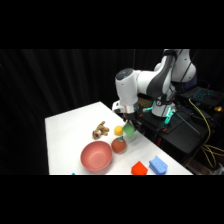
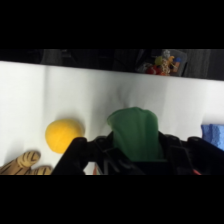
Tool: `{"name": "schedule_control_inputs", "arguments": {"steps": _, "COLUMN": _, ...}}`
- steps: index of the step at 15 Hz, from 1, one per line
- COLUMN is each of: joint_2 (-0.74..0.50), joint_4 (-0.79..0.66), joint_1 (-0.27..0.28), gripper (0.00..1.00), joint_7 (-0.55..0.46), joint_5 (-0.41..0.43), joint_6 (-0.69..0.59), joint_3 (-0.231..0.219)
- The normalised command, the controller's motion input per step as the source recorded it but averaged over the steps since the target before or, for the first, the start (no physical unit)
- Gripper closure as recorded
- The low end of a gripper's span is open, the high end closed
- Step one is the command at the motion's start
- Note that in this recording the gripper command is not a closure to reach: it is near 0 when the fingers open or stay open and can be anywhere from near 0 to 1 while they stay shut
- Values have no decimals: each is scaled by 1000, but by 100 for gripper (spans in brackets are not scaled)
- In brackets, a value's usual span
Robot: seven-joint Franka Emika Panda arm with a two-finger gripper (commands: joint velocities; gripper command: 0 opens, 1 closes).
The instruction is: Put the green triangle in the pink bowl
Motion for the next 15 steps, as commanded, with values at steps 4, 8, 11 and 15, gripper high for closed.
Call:
{"name": "schedule_control_inputs", "arguments": {"steps": 4, "joint_2": 140, "joint_4": 535, "joint_1": 88, "gripper": 100, "joint_7": 95, "joint_5": -279, "joint_6": -414, "joint_3": -80}}
{"name": "schedule_control_inputs", "arguments": {"steps": 8, "joint_2": 320, "joint_4": 600, "joint_1": 76, "gripper": 100, "joint_7": 33, "joint_5": -191, "joint_6": -278, "joint_3": -86}}
{"name": "schedule_control_inputs", "arguments": {"steps": 11, "joint_2": 484, "joint_4": 738, "joint_1": 61, "gripper": 100, "joint_7": -53, "joint_5": -118, "joint_6": -284, "joint_3": -100}}
{"name": "schedule_control_inputs", "arguments": {"steps": 15, "joint_2": 503, "joint_4": 742, "joint_1": 63, "gripper": 97, "joint_7": -136, "joint_5": -55, "joint_6": -316, "joint_3": -81}}
